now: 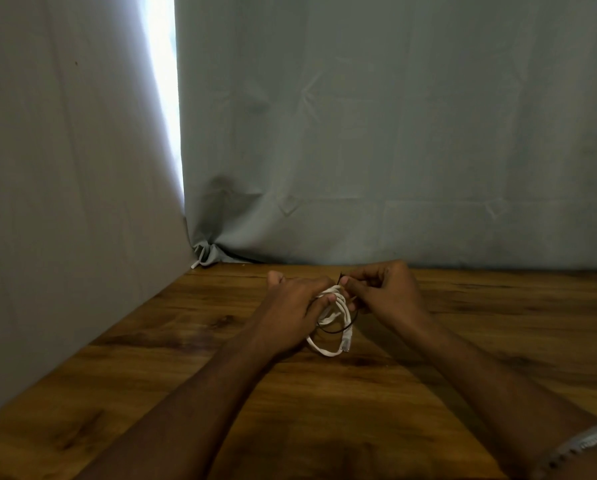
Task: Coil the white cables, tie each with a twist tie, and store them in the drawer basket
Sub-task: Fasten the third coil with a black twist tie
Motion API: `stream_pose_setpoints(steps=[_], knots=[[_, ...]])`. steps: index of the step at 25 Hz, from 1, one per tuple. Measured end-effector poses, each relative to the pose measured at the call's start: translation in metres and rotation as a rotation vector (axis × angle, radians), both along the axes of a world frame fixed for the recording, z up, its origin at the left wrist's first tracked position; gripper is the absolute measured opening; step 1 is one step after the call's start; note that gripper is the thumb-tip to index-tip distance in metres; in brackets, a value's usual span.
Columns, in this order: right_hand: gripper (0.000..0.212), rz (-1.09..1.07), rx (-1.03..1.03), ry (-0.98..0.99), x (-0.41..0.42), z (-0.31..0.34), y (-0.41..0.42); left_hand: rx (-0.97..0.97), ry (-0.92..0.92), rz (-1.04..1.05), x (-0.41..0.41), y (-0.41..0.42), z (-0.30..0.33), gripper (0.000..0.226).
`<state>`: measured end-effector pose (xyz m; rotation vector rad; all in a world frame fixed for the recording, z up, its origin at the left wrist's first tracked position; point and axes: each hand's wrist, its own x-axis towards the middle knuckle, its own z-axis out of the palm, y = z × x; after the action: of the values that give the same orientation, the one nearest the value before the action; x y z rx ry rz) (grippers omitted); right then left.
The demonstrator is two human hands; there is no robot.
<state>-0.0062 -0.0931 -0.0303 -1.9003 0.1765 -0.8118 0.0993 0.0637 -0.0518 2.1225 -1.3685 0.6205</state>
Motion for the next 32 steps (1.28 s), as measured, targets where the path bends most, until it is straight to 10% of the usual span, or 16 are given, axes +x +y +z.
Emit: stream_pose_setpoints(steps=[13, 24, 32], knots=[[0.017, -0.08, -0.088, -0.034, 0.0049, -0.0039, -0.0069, 0.012, -0.006, 0.001, 0.0012, -0.0014, -0.0012, 0.026], [0.016, -0.264, -0.559, -0.025, 0.0001, -0.0029, -0.0032, 0.01, 0.004, -0.011, 0.002, -0.0012, -0.0018, 0.022], [0.004, 0.044, 0.099, -0.005, -0.003, 0.0023, -0.0007, -0.01, 0.015, 0.017, 0.0055, 0.0001, -0.0016, 0.021]])
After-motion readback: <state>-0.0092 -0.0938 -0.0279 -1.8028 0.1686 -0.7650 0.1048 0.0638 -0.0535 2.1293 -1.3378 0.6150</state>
